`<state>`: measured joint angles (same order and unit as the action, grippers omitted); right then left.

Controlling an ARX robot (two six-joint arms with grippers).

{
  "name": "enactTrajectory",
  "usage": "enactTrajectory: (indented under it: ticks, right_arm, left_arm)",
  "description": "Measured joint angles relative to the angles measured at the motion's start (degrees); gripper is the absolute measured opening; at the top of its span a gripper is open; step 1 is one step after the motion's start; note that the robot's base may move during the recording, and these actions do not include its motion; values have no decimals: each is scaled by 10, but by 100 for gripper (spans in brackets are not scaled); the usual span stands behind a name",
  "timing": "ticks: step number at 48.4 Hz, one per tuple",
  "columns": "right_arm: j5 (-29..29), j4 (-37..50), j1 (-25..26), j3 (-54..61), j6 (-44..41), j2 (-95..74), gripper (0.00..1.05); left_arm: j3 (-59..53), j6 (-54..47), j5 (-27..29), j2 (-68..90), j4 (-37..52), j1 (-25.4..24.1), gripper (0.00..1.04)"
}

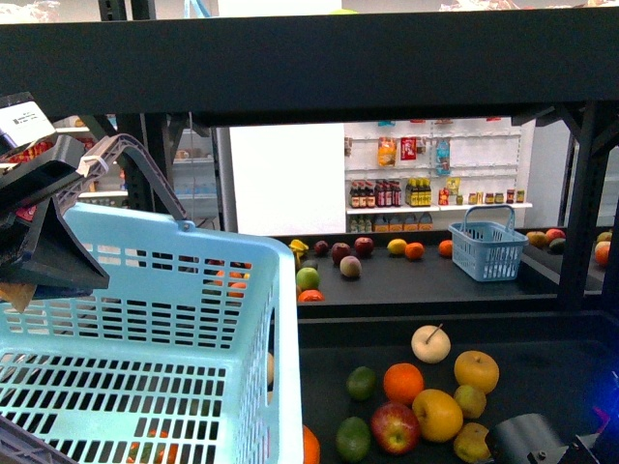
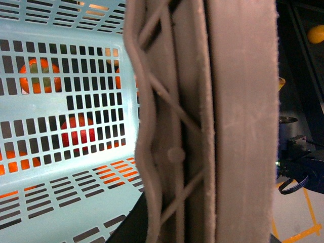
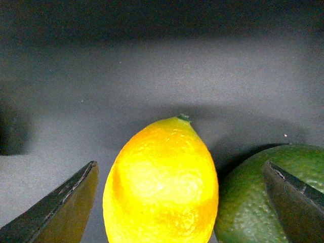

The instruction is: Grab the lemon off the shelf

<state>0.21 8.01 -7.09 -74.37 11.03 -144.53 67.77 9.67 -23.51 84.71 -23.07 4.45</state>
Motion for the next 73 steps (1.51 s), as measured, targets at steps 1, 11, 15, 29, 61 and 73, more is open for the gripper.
enactTrajectory:
  ticks: [1, 11, 15, 29, 61, 73]
  right_arm:
    - [0, 0, -1, -2, 1, -2, 97]
    - [6, -8, -10, -19, 6, -15, 97]
    - [9, -12, -12, -22, 7, -18, 97]
    - [31, -34, -18, -35, 12, -31, 79]
    - [50, -54, -4, -24, 19, -16, 63]
    - [58, -54, 24, 7, 12, 78, 63]
  left_arm:
    - [0, 0, 0, 0, 0, 0, 16]
    - [0, 0, 0, 0, 0, 0, 16]
    - [0, 0, 0, 0, 0, 0, 16]
    - [0, 0, 0, 0, 0, 0, 15]
    - [0, 0, 0, 0, 0, 0, 15]
    - [0, 0, 0, 0, 0, 0, 15]
